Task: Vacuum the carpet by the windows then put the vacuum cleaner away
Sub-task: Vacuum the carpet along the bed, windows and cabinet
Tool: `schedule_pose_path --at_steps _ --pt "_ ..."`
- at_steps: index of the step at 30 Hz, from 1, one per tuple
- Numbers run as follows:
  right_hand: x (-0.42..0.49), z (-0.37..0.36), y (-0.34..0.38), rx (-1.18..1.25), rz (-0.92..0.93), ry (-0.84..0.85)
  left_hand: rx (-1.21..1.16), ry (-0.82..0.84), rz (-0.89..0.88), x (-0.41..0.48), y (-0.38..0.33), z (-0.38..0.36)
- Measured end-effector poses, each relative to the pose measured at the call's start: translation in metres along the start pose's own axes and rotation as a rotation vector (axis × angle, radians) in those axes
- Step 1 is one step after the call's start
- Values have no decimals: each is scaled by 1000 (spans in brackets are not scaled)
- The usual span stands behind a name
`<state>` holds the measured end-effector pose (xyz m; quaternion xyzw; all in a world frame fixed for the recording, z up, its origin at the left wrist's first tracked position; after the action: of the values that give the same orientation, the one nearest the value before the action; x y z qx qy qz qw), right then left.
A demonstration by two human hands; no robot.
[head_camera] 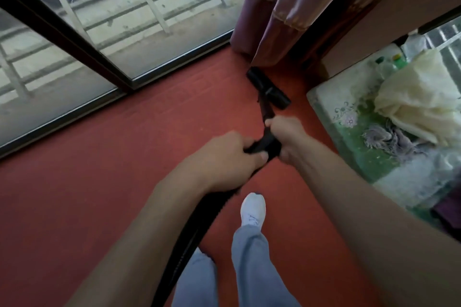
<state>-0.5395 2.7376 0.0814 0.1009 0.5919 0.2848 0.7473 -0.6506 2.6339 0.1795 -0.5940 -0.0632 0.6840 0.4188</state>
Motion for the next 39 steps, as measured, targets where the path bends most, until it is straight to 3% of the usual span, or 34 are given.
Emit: schedule_pose_path --at_steps 4,9,12,15,17,20,27,30,34,39 --pt "39 -14 44 -13 68 -35 -160 -210 -54 49 4 -5" --pt "65 -9 34 -246 121 -75 -287 -171 -19 79 12 -38" --pt "55 -8 1 -479 148 -108 -272 -70 77 66 25 -62" --pt "27 -13 -18 -660 208 -65 -498 87 128 27 42 -68" --pt "4 -16 -23 -744 208 18 -654 215 97 -3 48 -62" --pt "-42 -20 -22 -848 179 149 -677 375 -15 -49 47 -54" --pt "-115 -39 -33 -1216 182 325 -810 541 -121 -105 47 -74" --pt "-104 -52 -34 -1236 230 320 -870 450 -103 -98 54 -80" --pt "-80 -72 -20 -1234 345 275 -926 125 29 -64 60 -86" --pt "-59 -105 -10 -1292 495 233 -1074 -114 100 -34 66 -85"
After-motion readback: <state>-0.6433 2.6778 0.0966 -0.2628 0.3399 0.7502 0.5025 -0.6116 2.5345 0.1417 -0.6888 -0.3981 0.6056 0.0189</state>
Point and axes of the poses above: each hand's wrist, its own x-axis towards the middle knuckle, its own z-axis out of the back of the hand, y = z × x, the point moved 5 cm from there along x, towards the middle knuckle, and after that the axes turned 12 degrees about x, right-handed, at the moved point
